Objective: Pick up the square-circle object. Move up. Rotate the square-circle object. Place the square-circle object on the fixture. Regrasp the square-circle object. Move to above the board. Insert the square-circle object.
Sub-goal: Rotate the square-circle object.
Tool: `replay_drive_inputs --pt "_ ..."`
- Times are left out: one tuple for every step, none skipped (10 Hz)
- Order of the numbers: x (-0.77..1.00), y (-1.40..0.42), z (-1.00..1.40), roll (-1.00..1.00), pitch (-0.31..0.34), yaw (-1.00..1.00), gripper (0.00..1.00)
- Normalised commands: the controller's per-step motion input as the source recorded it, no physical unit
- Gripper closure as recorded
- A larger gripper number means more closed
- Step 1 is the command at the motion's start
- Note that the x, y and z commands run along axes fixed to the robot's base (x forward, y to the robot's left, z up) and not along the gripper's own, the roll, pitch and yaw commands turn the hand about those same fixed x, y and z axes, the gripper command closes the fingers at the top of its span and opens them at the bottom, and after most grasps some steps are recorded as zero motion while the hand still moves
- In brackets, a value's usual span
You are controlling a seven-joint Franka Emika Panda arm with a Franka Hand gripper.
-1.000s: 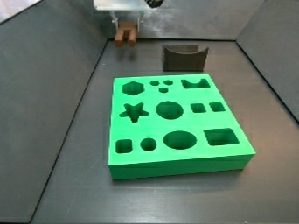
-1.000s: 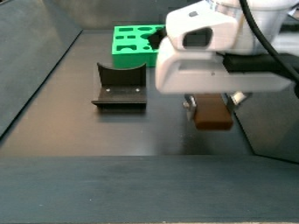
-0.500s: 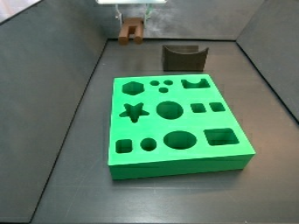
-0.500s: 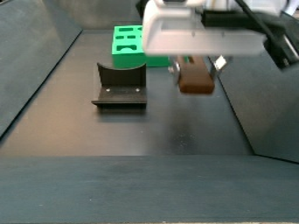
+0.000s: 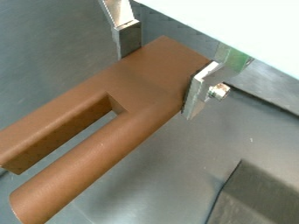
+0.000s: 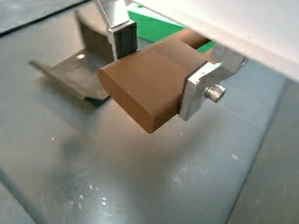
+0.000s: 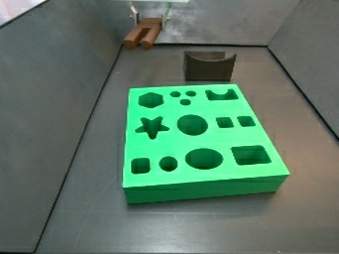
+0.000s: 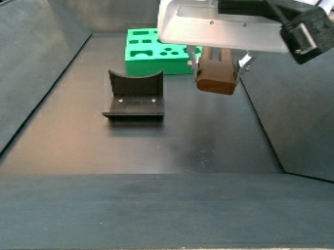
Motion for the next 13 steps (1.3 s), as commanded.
replay_drive_inputs --pt "0.02 0.02 -0.02 -0.01 -0.002 -1.00 1.00" --pt "0.02 0.02 -0.01 -0.01 -0.002 -1.00 1.00" --pt "0.02 0.02 -0.01 -0.01 -0.002 -1.00 1.00" --pt "0.02 0.02 -0.01 -0.01 -0.003 -1.00 1.00" --pt "0.02 0.02 -0.01 -0.01 -0.003 -1.00 1.00" --pt "0.02 0.02 -0.01 -0.01 -0.003 -1.00 1.00" --pt "0.02 0.02 -0.01 -0.01 -0.003 -1.00 1.00" --pt "0.02 0.02 -0.01 -0.01 -0.003 -1.00 1.00" --pt "0.02 0.02 -0.01 -0.01 -0.003 -1.00 1.00" --pt "0.02 0.02 -0.01 -0.01 -0.003 -1.00 1.00" --pt "0.02 0.02 -0.01 -0.01 -0.003 -1.00 1.00" --pt "0.02 0.02 -0.01 -0.01 -0.003 -1.00 1.00" --pt "0.02 0.02 -0.01 -0.01 -0.003 -1.00 1.00"
